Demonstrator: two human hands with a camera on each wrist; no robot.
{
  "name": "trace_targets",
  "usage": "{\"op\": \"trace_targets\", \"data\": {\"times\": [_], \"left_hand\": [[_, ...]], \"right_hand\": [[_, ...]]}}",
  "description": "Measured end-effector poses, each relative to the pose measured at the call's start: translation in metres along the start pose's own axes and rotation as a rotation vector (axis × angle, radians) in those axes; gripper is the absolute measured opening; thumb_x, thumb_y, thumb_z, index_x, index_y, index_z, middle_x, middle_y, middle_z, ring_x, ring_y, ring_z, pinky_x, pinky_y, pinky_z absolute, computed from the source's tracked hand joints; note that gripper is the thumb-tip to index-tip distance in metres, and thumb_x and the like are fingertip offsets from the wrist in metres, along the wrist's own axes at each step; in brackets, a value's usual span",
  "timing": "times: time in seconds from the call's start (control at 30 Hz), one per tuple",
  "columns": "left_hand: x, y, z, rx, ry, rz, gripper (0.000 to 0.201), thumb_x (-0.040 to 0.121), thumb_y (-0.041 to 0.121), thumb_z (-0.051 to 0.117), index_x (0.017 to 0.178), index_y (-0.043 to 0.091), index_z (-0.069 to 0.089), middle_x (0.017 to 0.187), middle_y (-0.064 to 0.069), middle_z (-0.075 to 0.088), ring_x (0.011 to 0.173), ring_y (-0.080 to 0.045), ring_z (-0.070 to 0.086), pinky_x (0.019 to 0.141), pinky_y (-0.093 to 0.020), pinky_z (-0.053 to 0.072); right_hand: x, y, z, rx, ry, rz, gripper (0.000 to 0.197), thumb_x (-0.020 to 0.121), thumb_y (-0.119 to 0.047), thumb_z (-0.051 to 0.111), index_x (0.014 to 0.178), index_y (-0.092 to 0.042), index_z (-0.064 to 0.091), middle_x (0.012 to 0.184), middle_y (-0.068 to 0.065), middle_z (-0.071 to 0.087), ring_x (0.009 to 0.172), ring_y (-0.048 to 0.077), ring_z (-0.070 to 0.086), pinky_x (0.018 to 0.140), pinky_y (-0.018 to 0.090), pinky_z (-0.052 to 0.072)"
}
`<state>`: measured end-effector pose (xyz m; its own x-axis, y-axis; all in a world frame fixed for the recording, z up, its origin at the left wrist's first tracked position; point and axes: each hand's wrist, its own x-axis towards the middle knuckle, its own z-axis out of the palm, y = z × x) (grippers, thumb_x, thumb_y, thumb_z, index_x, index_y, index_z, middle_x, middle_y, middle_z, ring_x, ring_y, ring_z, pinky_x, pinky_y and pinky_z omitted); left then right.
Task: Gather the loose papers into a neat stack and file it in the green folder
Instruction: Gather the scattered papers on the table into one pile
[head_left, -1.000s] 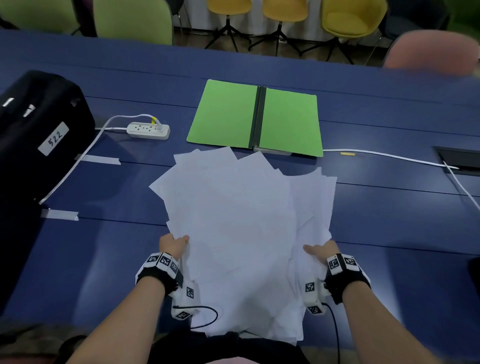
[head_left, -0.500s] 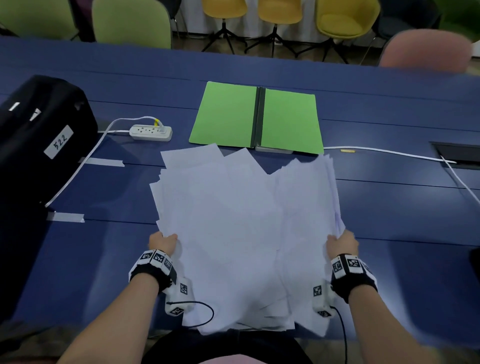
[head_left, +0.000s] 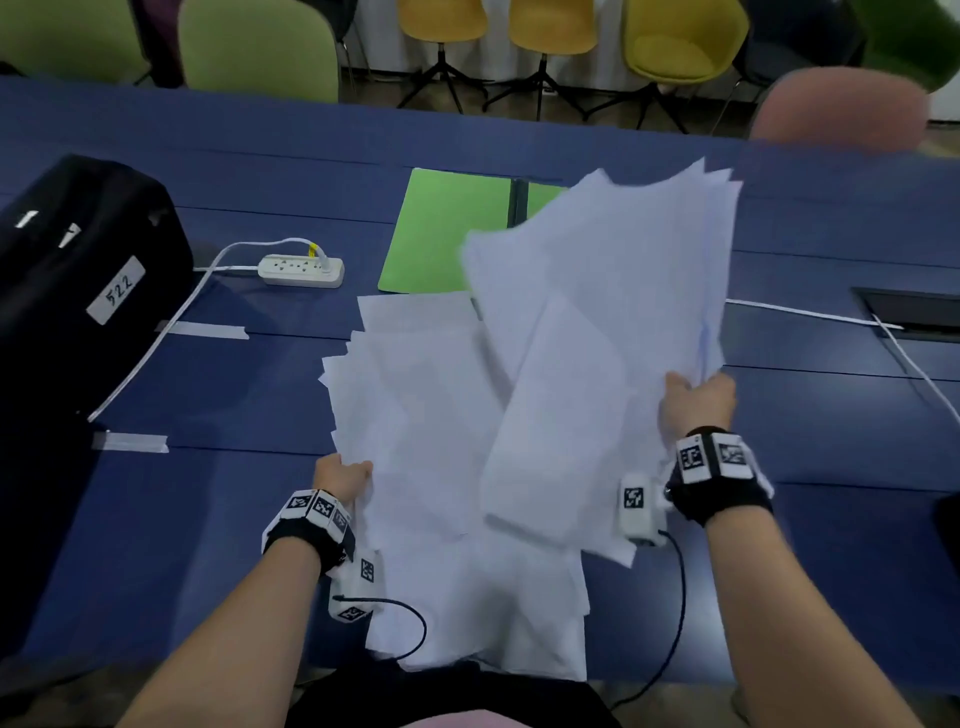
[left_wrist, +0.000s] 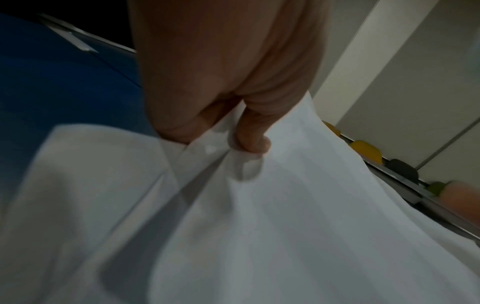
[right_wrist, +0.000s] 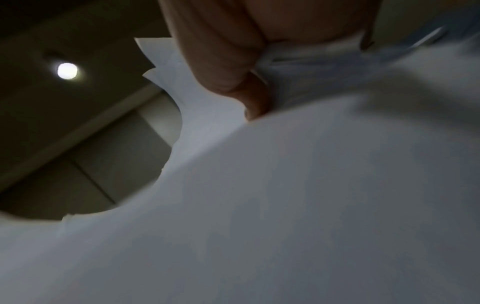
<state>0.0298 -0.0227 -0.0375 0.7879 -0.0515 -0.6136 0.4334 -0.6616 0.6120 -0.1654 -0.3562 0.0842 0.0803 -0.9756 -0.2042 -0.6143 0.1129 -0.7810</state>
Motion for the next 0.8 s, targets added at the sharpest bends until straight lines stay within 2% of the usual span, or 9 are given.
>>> {"op": "trace_targets", "data": {"times": [0.17,0.27,0.33,0.4,0.43,0.57,0.63,0.7,0.8], "left_hand": [[-0.007,0.013,0.000,-0.090,-0.102,-0.044,0.009,0.090,0.007,0.054,0.093,0.000,0.058,0.092,-0.008,0.056,0.094,-0.023,0.051,0.079,-0.032,0.041],[-0.016,0.017,0.002,-0.426,-0.254,-0.177,0.004,0.075,0.012,0.061,0.071,0.011,0.059,0.084,-0.009,0.056,0.077,-0.026,0.052,0.072,-0.033,0.042],[-0.018,0.019,0.004,-0.496,-0.261,-0.208,0.004,0.078,0.017,0.061,0.081,0.015,0.062,0.089,-0.008,0.060,0.082,-0.027,0.056,0.076,-0.033,0.045],[-0.019,0.021,0.007,-0.425,-0.196,-0.183,0.029,0.081,0.023,0.069,0.108,0.012,0.064,0.109,-0.007,0.062,0.101,-0.026,0.059,0.091,-0.035,0.046],[-0.021,0.022,0.008,-0.395,-0.147,-0.168,0.041,0.080,0.025,0.074,0.115,0.009,0.062,0.110,-0.006,0.061,0.102,-0.024,0.058,0.090,-0.033,0.045],[-0.021,0.020,0.014,-0.270,-0.090,-0.146,0.058,0.072,0.019,0.082,0.121,0.001,0.058,0.111,-0.009,0.061,0.105,-0.026,0.059,0.084,-0.029,0.044],[-0.020,0.020,0.011,-0.199,-0.117,-0.151,0.052,0.070,0.010,0.082,0.116,0.000,0.060,0.112,-0.013,0.064,0.098,-0.026,0.060,0.082,-0.031,0.046],[-0.014,0.017,0.004,-0.147,-0.174,-0.174,0.042,0.070,0.003,0.080,0.108,0.001,0.061,0.112,-0.013,0.065,0.096,-0.028,0.061,0.084,-0.035,0.049],[-0.009,0.010,-0.004,-0.198,-0.281,-0.177,0.040,0.064,0.001,0.083,0.100,0.003,0.065,0.113,-0.016,0.069,0.101,-0.032,0.067,0.093,-0.045,0.052]], "right_hand": [[-0.035,0.051,0.053,-0.169,-0.318,0.073,0.053,0.081,-0.019,0.070,0.125,0.004,0.053,0.126,0.023,0.059,0.117,0.037,0.057,0.099,0.043,0.047],[-0.061,0.074,0.083,-0.277,-0.443,0.101,0.066,0.077,-0.031,0.075,0.130,0.001,0.050,0.132,0.020,0.055,0.124,0.034,0.050,0.100,0.039,0.044],[-0.075,0.080,0.098,-0.338,-0.514,0.098,0.080,0.076,-0.040,0.074,0.137,0.000,0.042,0.135,0.017,0.050,0.130,0.032,0.044,0.102,0.038,0.040],[-0.078,0.082,0.105,-0.321,-0.478,0.066,0.074,0.075,-0.045,0.073,0.130,-0.004,0.047,0.117,0.013,0.052,0.120,0.030,0.049,0.095,0.038,0.042],[-0.075,0.082,0.106,-0.301,-0.411,0.048,0.070,0.074,-0.046,0.073,0.127,-0.007,0.048,0.115,0.010,0.050,0.116,0.030,0.049,0.095,0.039,0.042],[-0.045,0.079,0.094,-0.353,-0.203,0.021,0.067,0.085,-0.033,0.064,0.142,-0.012,0.035,0.147,0.011,0.033,0.130,0.035,0.039,0.105,0.050,0.036],[-0.021,0.078,0.085,-0.308,-0.263,0.032,0.064,0.090,-0.018,0.057,0.147,-0.010,0.027,0.152,0.013,0.028,0.134,0.035,0.039,0.107,0.048,0.036],[0.006,0.079,0.076,-0.295,-0.377,0.044,0.064,0.088,-0.008,0.055,0.147,-0.010,0.030,0.148,0.015,0.036,0.131,0.035,0.044,0.106,0.044,0.040],[0.032,0.075,0.066,-0.361,-0.503,0.002,0.058,0.084,-0.008,0.060,0.139,-0.013,0.044,0.121,0.013,0.060,0.110,0.031,0.058,0.095,0.036,0.046]]}}
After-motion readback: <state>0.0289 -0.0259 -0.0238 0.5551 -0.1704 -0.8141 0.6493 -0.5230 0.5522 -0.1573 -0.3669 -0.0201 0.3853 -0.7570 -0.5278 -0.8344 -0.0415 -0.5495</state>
